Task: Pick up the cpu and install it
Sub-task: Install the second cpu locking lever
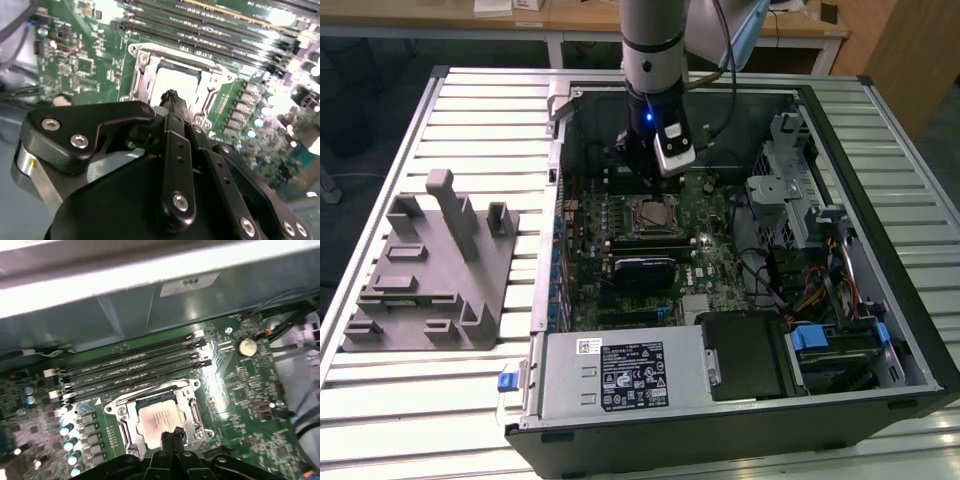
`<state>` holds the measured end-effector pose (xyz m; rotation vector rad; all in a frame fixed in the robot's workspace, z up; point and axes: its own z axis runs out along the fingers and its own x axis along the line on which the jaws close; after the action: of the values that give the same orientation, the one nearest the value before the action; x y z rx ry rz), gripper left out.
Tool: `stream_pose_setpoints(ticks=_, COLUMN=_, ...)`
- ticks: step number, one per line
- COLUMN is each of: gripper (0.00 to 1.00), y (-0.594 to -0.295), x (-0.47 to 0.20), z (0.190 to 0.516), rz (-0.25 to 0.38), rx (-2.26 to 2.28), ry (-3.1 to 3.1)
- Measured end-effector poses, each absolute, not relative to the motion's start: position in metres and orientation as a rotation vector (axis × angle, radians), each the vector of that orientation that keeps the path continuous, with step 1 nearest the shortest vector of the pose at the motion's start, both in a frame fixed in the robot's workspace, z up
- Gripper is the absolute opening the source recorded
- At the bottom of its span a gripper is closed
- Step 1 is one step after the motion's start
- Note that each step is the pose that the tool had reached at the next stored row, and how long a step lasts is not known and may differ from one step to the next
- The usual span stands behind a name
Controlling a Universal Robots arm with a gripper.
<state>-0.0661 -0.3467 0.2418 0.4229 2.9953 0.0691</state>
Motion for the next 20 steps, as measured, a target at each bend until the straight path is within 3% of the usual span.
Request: stream_pose_setpoints(ticks=20, gripper=0.11, y=-0.351, x=-0.049, z=0.250, rz=0.053, rx=0.435, ry=3.070)
